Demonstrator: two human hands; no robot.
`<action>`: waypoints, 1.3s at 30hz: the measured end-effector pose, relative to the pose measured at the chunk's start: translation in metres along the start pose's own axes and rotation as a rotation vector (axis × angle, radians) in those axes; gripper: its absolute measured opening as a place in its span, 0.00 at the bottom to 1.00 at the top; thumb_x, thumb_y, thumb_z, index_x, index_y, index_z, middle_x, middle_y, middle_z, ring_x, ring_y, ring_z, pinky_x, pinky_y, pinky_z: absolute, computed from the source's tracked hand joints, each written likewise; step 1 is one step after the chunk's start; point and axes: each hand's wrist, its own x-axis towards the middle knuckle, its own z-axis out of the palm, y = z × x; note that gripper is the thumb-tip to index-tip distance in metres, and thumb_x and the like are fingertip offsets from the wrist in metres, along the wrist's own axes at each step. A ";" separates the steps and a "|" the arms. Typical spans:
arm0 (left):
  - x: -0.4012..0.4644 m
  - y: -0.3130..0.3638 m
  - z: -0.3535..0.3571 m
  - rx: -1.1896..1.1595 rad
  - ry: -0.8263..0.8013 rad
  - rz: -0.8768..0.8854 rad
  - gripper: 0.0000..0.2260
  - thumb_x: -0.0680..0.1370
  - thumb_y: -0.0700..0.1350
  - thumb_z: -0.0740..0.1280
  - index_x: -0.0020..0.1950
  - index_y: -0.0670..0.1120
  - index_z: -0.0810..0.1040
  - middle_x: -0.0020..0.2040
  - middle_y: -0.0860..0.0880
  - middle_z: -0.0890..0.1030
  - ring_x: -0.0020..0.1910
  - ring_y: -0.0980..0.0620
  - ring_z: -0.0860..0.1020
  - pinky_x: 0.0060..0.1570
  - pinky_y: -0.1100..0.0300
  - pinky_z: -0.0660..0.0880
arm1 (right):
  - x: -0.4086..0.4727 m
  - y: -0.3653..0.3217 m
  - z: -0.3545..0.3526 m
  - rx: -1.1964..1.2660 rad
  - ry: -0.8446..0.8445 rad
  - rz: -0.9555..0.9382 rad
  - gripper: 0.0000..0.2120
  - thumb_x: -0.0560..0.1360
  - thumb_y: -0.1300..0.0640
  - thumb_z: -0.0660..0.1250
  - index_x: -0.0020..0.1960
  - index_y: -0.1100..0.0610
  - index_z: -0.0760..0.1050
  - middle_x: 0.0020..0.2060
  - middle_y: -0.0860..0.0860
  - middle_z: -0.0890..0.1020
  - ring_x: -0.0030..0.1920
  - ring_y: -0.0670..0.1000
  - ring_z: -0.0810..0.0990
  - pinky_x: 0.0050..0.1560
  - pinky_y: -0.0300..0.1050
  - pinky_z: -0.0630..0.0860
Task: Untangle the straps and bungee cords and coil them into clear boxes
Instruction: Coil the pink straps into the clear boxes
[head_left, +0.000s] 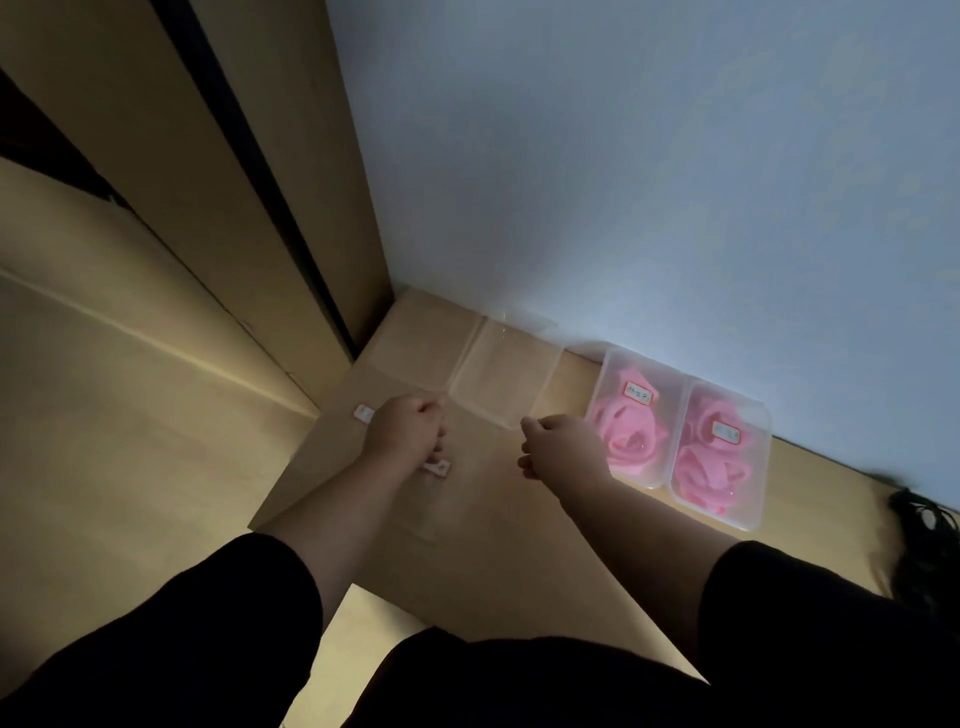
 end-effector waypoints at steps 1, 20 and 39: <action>0.001 -0.002 -0.001 -0.010 -0.011 0.003 0.11 0.82 0.47 0.64 0.44 0.44 0.81 0.31 0.49 0.79 0.23 0.53 0.76 0.25 0.61 0.74 | 0.003 0.000 0.003 0.003 0.003 0.013 0.16 0.81 0.50 0.63 0.38 0.56 0.78 0.31 0.53 0.84 0.32 0.51 0.86 0.46 0.59 0.85; 0.003 0.015 -0.002 -0.042 -0.074 0.139 0.09 0.79 0.43 0.69 0.39 0.44 0.79 0.31 0.48 0.81 0.32 0.51 0.81 0.35 0.56 0.82 | -0.011 -0.001 -0.012 0.082 0.123 -0.096 0.09 0.75 0.49 0.65 0.39 0.52 0.78 0.36 0.50 0.84 0.41 0.53 0.85 0.48 0.61 0.83; -0.108 0.024 0.066 0.188 -0.351 0.468 0.13 0.76 0.43 0.69 0.59 0.46 0.84 0.49 0.50 0.86 0.50 0.48 0.84 0.56 0.46 0.80 | -0.100 0.103 -0.107 0.539 0.172 -0.082 0.03 0.76 0.65 0.72 0.48 0.59 0.80 0.50 0.57 0.85 0.50 0.55 0.85 0.46 0.44 0.83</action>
